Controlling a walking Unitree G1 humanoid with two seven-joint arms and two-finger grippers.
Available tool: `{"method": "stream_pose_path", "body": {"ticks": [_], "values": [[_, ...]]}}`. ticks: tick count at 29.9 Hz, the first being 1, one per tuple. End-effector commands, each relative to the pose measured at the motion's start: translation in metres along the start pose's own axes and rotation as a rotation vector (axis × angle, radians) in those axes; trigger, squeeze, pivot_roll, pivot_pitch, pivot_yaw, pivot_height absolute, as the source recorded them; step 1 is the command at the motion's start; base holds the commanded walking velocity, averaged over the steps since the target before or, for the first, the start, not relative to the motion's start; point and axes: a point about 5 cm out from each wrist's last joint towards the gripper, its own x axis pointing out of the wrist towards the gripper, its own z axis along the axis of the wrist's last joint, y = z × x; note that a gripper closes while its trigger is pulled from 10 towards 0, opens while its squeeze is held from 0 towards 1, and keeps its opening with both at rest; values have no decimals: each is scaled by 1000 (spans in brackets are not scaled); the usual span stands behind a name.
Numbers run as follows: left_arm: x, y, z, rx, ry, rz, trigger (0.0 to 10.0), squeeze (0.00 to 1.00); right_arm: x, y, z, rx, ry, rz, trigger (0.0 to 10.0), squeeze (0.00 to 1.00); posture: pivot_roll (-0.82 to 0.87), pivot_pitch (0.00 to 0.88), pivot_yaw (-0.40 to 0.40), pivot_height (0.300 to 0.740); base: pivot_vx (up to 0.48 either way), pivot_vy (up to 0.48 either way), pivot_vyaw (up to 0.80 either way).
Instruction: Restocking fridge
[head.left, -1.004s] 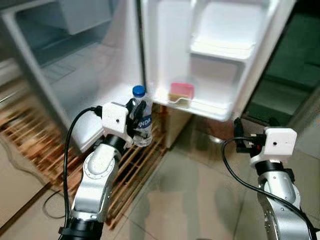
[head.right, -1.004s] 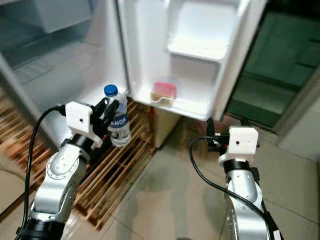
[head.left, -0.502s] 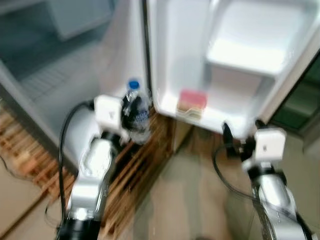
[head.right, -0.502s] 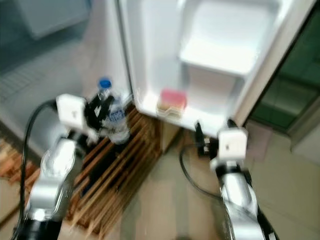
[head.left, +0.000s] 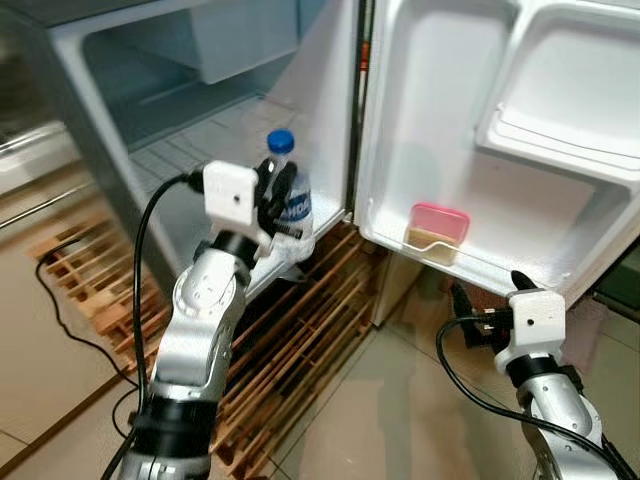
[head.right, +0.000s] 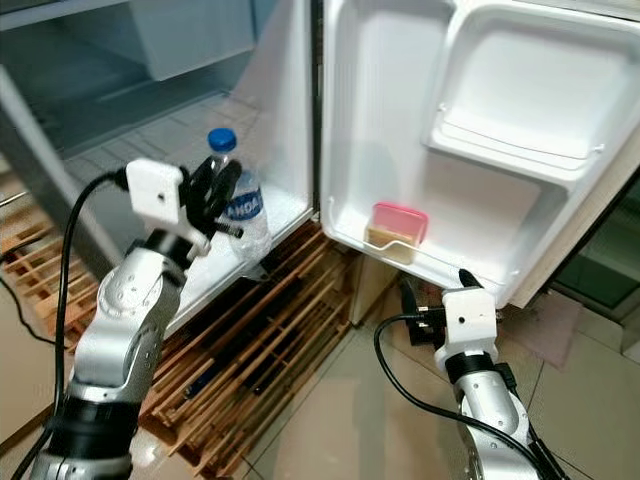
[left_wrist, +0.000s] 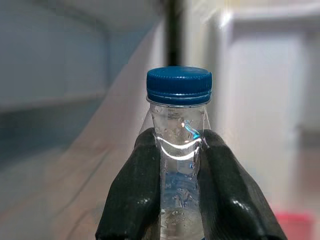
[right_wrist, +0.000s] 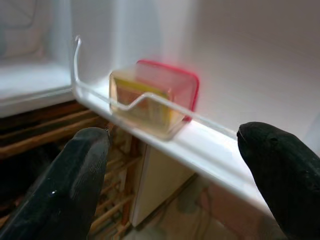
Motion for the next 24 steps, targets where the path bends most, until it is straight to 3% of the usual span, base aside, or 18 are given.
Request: {"method": "stream_pose_path", "body": {"ticks": [1,6,8,13,17,24], "values": [[13,-14,10,-26,-22,-80,10000,0,0,-3,3,5,-10,1,10000,114,-152,0,22,740,0,0,0],[34,-34,13,-77,-19,-176,10000,0,0,-4,2,15,-6,12,10000,114,-166,0,29,740,0,0,0],[49,-50,18,-108,-29,-247,10000,0,0,-6,-1,21,2,14,10000,114,-173,0,32,740,0,0,0],[67,-70,22,-103,-50,-313,10000,0,1,-5,1,17,-11,9,10000,114,-215,0,40,740,0,0,0],[81,-78,20,-91,-58,-324,10000,0,-1,-3,5,6,-19,-2,10000,110,-247,0,54,740,0,0,-400],[90,-76,22,-81,-72,-316,10000,0,-3,-3,7,3,-16,-15,10000,114,-257,0,58,740,0,0,-571]]}}
